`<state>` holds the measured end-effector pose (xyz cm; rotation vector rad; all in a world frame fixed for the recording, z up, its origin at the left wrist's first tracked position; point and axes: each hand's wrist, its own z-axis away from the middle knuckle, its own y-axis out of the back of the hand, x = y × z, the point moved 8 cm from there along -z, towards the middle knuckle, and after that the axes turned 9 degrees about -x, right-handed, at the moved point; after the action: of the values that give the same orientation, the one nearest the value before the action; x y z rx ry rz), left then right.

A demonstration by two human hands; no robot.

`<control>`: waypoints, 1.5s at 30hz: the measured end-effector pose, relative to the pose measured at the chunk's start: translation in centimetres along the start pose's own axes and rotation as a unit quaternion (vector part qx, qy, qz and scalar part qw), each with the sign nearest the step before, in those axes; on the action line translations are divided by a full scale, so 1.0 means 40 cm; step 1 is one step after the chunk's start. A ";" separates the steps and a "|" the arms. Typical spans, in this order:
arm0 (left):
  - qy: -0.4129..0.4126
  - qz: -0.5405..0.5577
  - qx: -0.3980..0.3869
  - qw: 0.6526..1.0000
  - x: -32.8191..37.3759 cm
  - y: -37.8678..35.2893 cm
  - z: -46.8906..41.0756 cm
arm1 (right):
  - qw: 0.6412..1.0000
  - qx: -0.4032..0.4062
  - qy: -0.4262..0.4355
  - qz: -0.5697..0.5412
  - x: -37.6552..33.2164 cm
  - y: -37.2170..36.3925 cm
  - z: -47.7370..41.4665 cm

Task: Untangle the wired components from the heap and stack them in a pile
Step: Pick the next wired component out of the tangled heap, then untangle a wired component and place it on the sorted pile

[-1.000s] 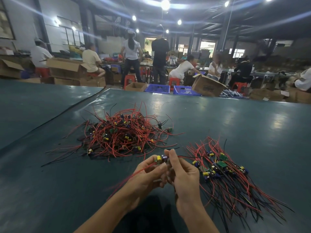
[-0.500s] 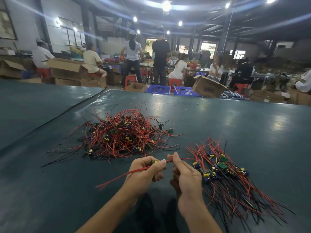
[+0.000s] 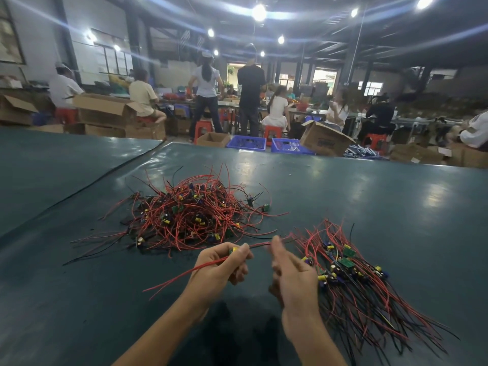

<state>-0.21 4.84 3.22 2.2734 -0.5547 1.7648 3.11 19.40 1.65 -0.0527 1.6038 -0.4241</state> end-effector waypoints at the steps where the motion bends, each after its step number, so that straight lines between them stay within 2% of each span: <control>1: 0.000 -0.006 -0.010 1.000 0.001 -0.003 0.000 | 0.999 -0.033 0.005 0.025 0.004 -0.030 0.009; 4: 0.003 -0.016 -0.043 0.999 0.001 -0.024 0.004 | 0.997 -0.058 0.020 0.044 0.008 -0.066 0.021; 9: 0.002 -0.046 -0.064 0.997 0.016 -0.042 0.004 | 1.000 0.011 0.009 -0.009 0.004 -0.007 -0.005; 13: 0.002 -0.057 -0.060 0.997 0.029 -0.024 -0.002 | 0.991 0.103 0.019 -0.084 -0.025 0.081 -0.025; 17: 0.004 -0.042 -0.049 0.998 0.014 -0.033 0.001 | 0.986 0.120 0.024 -0.109 -0.026 0.100 -0.026; 20: 0.004 -0.033 -0.014 0.999 0.009 -0.024 0.002 | 0.996 0.087 0.015 -0.027 -0.021 0.069 -0.016; 23: -0.004 -0.035 -0.026 0.999 0.011 -0.032 0.003 | 0.997 -0.021 -0.012 0.068 -0.010 -0.009 0.002; 26: 0.000 -0.013 -0.074 0.997 0.003 -0.049 0.003 | 0.991 -0.102 -0.026 0.079 0.001 -0.074 0.026; 29: 0.030 0.014 -0.088 0.996 -0.017 -0.045 0.003 | 0.987 -0.127 0.029 0.089 -0.020 -0.097 0.041; 31: 0.061 0.011 -0.063 0.996 -0.036 -0.034 0.002 | 0.986 -0.102 0.056 0.122 -0.028 -0.088 0.045; 33: 0.078 0.000 -0.021 0.997 -0.050 -0.009 0.000 | 0.993 -0.036 0.037 0.103 -0.018 -0.055 0.035; 36: 0.017 -0.074 0.058 0.995 -0.025 0.051 -0.001 | 0.991 0.072 -0.055 -0.096 0.028 0.014 0.013; 38: -0.057 -0.224 0.120 0.965 0.014 0.100 0.006 | 0.965 0.103 -0.097 -0.220 0.048 0.041 0.006; 40: -0.125 -0.416 0.169 0.885 0.060 0.129 0.020 | 0.946 0.114 -0.106 -0.284 0.055 0.061 -0.003; 41: -0.133 -0.491 0.187 0.840 0.069 0.140 0.024 | 0.943 0.117 -0.105 -0.295 0.055 0.068 -0.007; 43: -0.091 -0.577 0.218 0.782 0.060 0.179 0.022 | 0.943 0.127 -0.107 -0.289 0.053 0.078 -0.008; 45: -0.025 -0.603 0.242 0.760 0.042 0.229 0.020 | 0.942 0.144 -0.106 -0.283 0.050 0.091 -0.007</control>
<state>-2.97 -4.05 4.05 2.0147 1.2643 1.1372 3.46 22.26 -1.33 -0.3308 1.2812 -1.0597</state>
